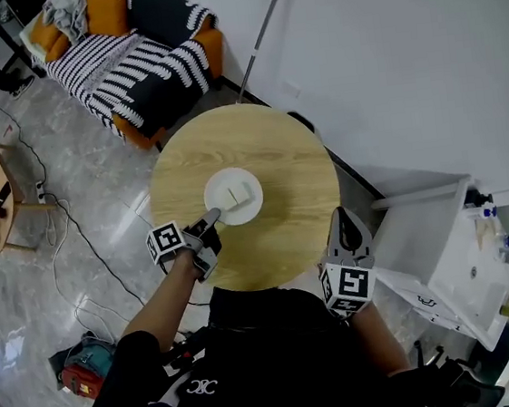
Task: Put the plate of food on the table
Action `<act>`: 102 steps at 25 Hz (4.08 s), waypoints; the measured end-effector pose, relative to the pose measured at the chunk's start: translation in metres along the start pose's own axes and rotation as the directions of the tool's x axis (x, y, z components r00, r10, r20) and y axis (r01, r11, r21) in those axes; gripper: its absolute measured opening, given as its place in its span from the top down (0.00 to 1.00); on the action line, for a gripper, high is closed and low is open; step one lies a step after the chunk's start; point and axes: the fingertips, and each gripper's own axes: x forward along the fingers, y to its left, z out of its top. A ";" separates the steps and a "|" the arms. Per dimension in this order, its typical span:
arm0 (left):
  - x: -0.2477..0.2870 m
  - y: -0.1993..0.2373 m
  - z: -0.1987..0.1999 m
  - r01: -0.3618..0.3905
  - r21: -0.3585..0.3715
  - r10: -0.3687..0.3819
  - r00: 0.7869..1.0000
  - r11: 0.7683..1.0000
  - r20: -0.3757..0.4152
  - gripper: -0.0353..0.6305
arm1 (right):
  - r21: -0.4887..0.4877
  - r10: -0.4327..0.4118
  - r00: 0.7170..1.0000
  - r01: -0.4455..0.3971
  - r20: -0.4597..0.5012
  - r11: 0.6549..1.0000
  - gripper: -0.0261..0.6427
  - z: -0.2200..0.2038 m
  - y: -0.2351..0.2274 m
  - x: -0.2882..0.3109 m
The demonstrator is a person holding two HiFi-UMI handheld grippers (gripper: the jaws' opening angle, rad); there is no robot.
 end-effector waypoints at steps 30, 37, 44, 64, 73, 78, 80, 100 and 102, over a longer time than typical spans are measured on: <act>0.041 0.054 0.028 -0.047 -0.051 0.045 0.998 0.998 -0.043 0.91 | -0.074 -0.095 0.995 0.092 -0.041 0.993 0.95 -0.006 0.000 -0.016; 0.044 0.058 0.031 -0.063 -0.047 0.061 0.997 0.997 -0.042 0.91 | -0.060 -0.119 0.992 0.117 -0.041 0.991 0.95 -0.005 -0.005 -0.022; 0.045 0.063 0.028 -0.104 -0.043 0.101 0.994 0.994 -0.049 0.91 | -0.059 -0.126 0.991 0.124 -0.041 0.991 0.95 -0.006 -0.009 -0.025; 0.043 0.076 0.031 -0.508 0.054 0.511 0.859 0.859 -0.045 0.89 | -0.101 -0.081 0.997 0.079 -0.020 0.992 0.95 -0.003 0.004 -0.030; 0.048 0.070 0.027 -0.642 0.251 0.662 0.749 0.725 0.004 0.79 | -0.089 -0.057 0.998 0.056 -0.007 0.994 0.95 -0.003 0.000 -0.032; 0.039 0.070 0.035 -0.685 0.250 0.690 0.719 0.685 0.080 0.78 | -0.074 -0.054 0.999 0.053 -0.005 0.996 0.95 -0.007 -0.006 -0.031; 0.036 0.070 0.036 -0.690 0.258 0.694 0.714 0.676 0.093 0.78 | -0.063 -0.052 0.999 0.052 -0.007 0.997 0.95 -0.009 -0.009 -0.031; 0.014 0.010 0.024 -0.460 0.557 0.467 0.873 0.692 0.141 0.94 | 0.021 0.056 0.998 -0.056 -0.005 0.998 0.95 -0.016 0.005 -0.013; 0.015 -0.002 0.021 -0.433 0.634 0.449 0.881 0.641 0.147 0.94 | 0.020 0.069 0.998 -0.069 -0.001 0.997 0.95 -0.015 0.008 -0.011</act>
